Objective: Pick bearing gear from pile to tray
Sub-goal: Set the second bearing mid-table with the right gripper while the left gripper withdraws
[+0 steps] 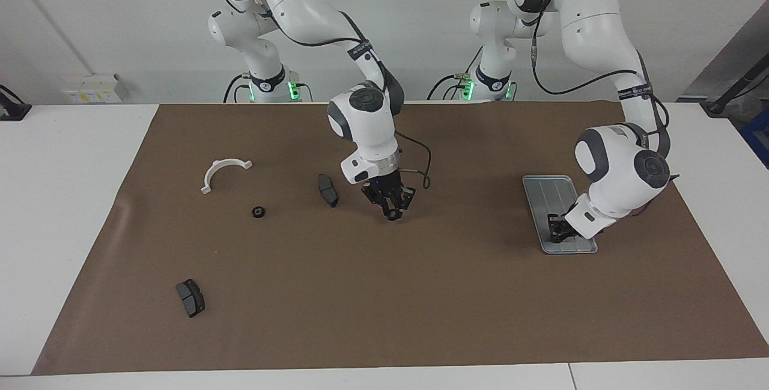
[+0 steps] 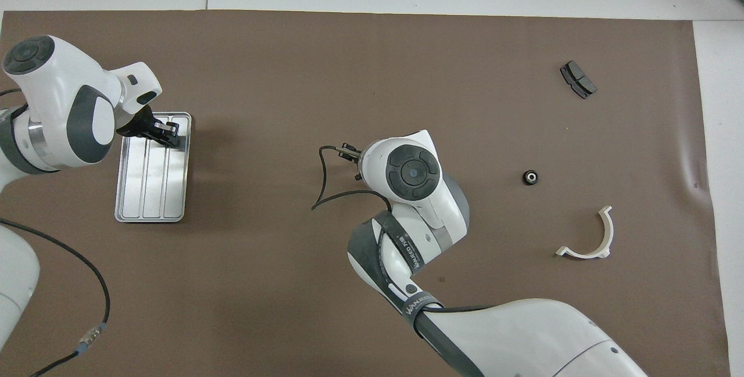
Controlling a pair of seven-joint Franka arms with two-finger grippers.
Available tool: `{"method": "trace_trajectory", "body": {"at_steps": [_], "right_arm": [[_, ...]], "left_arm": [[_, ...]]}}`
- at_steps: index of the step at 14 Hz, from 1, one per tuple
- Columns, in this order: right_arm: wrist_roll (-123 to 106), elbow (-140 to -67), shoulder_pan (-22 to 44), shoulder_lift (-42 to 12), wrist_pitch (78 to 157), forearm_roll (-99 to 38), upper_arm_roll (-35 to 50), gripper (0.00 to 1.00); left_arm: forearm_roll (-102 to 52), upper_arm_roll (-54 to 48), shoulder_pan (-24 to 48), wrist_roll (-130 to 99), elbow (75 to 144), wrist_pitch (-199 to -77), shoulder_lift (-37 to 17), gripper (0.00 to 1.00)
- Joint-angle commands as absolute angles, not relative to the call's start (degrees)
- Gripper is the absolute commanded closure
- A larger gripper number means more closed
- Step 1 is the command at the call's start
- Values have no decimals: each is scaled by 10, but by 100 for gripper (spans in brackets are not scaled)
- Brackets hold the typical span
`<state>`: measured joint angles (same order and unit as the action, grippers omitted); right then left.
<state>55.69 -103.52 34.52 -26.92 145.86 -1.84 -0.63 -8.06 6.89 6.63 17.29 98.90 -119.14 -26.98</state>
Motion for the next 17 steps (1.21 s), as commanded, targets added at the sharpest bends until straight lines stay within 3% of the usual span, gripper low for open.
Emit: {"method": "trace_trajectory", "body": {"at_steps": [1,3,5,6,7,9,17], "right_arm": [[570,-1037,348,-275,1470,-5,-7,68],[573,-1039,349,-282,1490,-5,-6,54],[576,-1042,351,-285,1497,-5,-6,30],[576,-1042,351,-285,1497,-5,-7,5],[576,-1042,351,-285,1493,-5,-8,0],[574,-1042,342,-269,1477,-4,-12,0],[379,-1042,206,-169,1321,11,-16,0]], "left_arm": [[-88,70,70,186,1032,-1189,-237,90],[-88,70,72,185,1029,-1190,-235,44],[-88,70,72,184,1019,-1191,-232,22],[-88,70,73,182,1009,-1191,-229,21],[-89,69,74,178,995,-1189,-229,21],[-109,67,82,149,968,-1188,-230,24],[-99,69,265,-191,922,-1199,-240,26]]}}
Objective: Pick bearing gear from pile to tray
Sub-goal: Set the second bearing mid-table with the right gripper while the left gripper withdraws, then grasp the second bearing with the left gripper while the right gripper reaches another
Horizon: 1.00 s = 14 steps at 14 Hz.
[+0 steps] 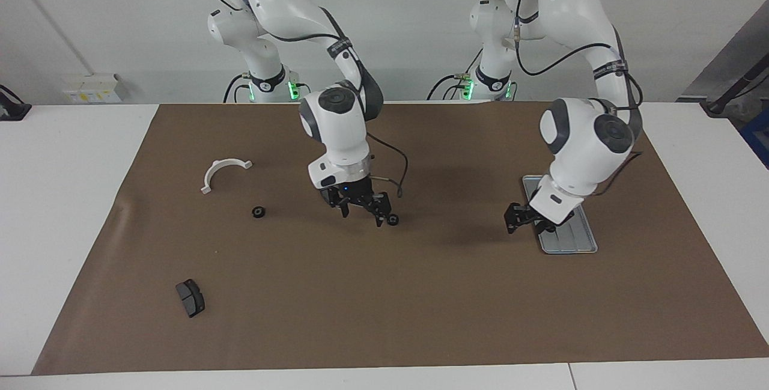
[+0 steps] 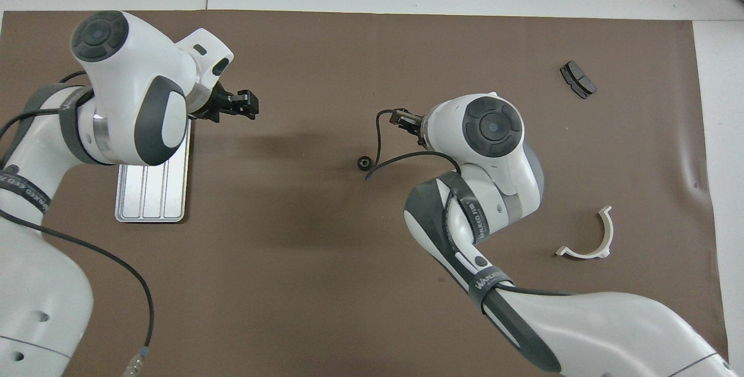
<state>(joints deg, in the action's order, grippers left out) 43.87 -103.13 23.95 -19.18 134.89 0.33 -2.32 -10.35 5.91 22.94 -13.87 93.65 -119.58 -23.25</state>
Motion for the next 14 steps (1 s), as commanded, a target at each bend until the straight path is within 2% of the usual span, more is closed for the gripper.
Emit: {"method": "trace_trajectory", "body": {"at_steps": [1,5,8,10,14], "right_arm": [[335,-1042,185,-161,1304,11,-15,0],[189,-1053,127,-151,1266,11,-14,0],[62,-1102,85,-134,1277,0,-12,0],[-17,-1134,67,-122,1282,-21,-12,0],[-112,-1265,55,-84,1403,-76,-12,0]], "left_arm": [[-99,70,286,-219,921,-1199,-240,28],[-68,70,363,-316,891,-1201,-271,31],[-67,70,388,-337,864,-1216,-306,32],[-67,69,395,-339,862,-1229,-310,32],[-66,69,408,-339,871,-1271,-318,34]]}}
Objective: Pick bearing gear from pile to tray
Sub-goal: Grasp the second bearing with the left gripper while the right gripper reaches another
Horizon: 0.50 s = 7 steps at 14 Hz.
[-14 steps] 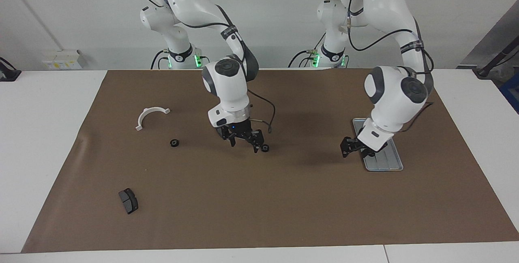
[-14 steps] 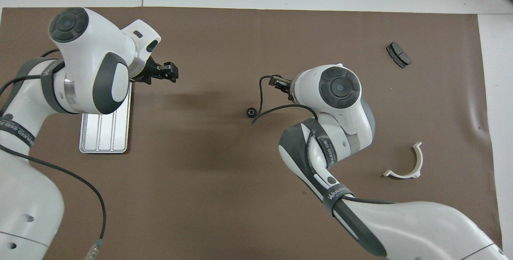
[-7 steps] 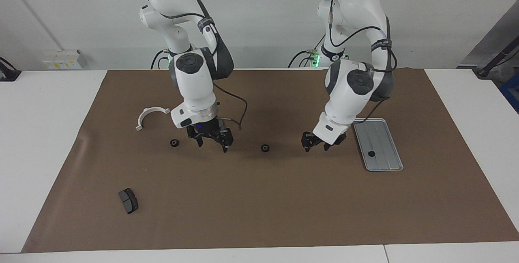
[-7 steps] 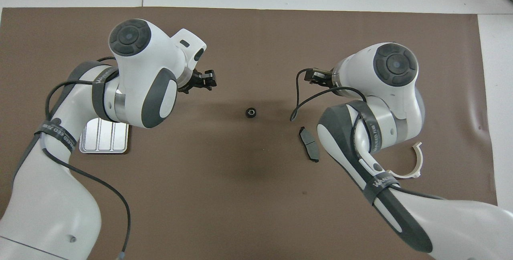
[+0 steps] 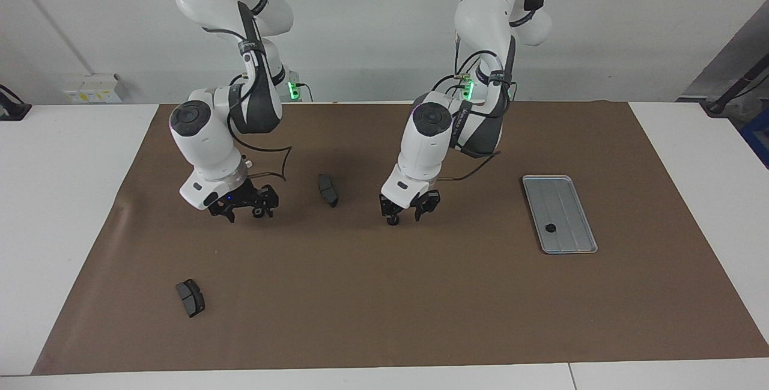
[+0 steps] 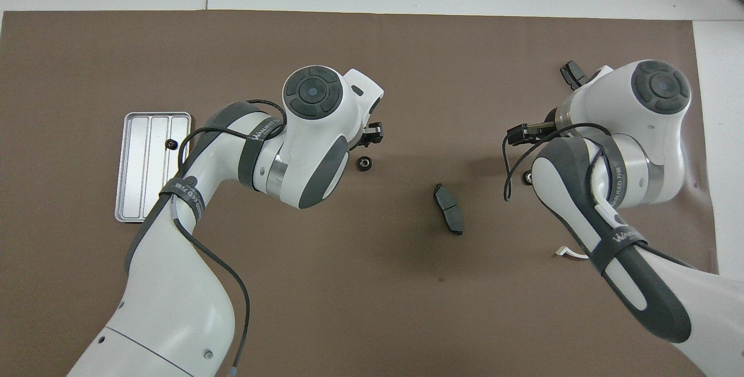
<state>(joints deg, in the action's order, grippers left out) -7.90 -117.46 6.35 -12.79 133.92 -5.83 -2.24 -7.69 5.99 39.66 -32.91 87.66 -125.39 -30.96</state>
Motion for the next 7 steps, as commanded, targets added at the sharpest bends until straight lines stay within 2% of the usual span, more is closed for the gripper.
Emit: {"method": "trace_trajectory", "body": {"at_steps": [1,3,7], "right_arm": [[-112,-1288,57,-78,1428,-76,-12,0],[-114,-1315,60,-76,1455,-76,-12,0],[-150,-1320,56,-76,1456,-76,-13,0]], "left_arm": [[-65,69,414,-339,870,-1272,-325,34],[-65,70,431,-340,871,-1274,-346,35],[-60,70,431,-340,879,-1276,-345,37]]}}
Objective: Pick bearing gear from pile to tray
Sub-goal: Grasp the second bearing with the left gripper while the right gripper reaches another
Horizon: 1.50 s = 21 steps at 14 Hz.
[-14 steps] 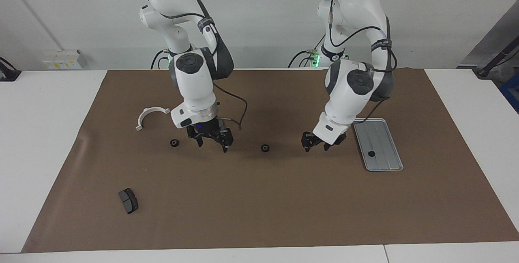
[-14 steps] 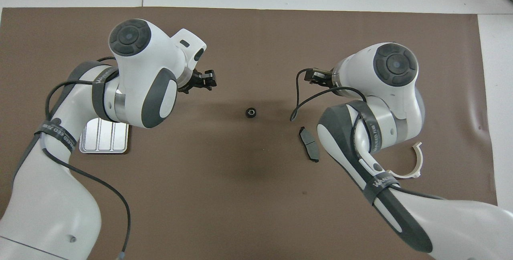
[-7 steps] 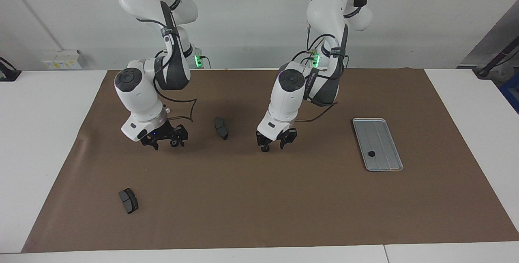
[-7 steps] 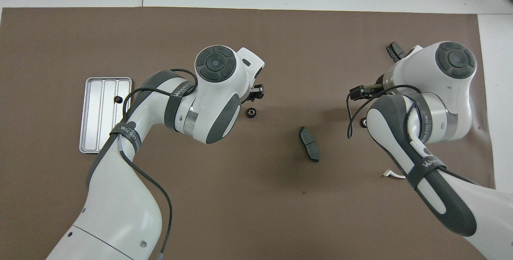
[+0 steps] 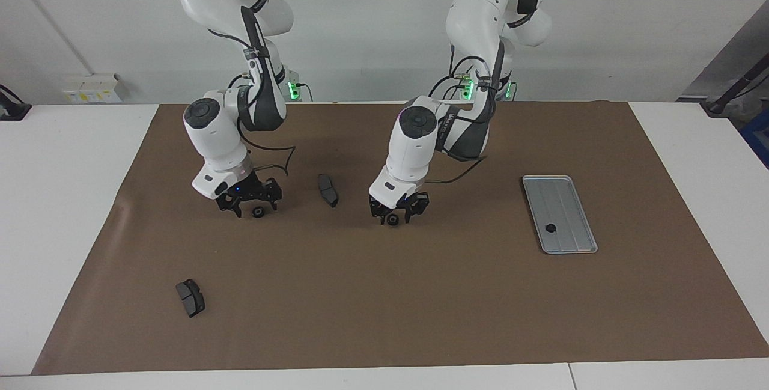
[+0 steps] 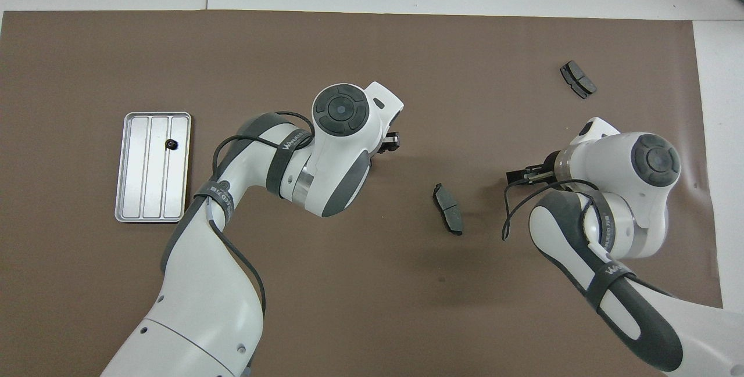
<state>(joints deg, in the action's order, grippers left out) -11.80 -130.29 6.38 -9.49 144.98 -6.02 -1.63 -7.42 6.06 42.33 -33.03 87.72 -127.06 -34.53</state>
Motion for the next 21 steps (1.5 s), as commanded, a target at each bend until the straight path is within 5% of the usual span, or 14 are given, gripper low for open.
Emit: {"method": "trace_trajectory", "body": {"at_steps": [1,3,5,12,16,21], "right_arm": [[-152,-1321,55,-78,1457,-76,-13,7],[-149,-1323,55,-83,1475,-76,-13,22],[-147,-1323,56,-84,1479,-76,-13,27],[-145,-1323,55,-94,1495,-76,-13,28],[-143,-1323,55,-94,1495,-76,-13,30],[-143,-1324,55,-94,1499,-76,-13,35]], "left_arm": [[-58,70,430,-340,883,-1276,-345,37],[-54,70,432,-340,896,-1278,-343,38],[-54,70,433,-340,903,-1280,-342,39],[-54,69,440,-340,918,-1285,-337,47],[-54,69,442,-339,918,-1284,-336,72],[-54,71,432,-335,904,-1275,-337,92]]}}
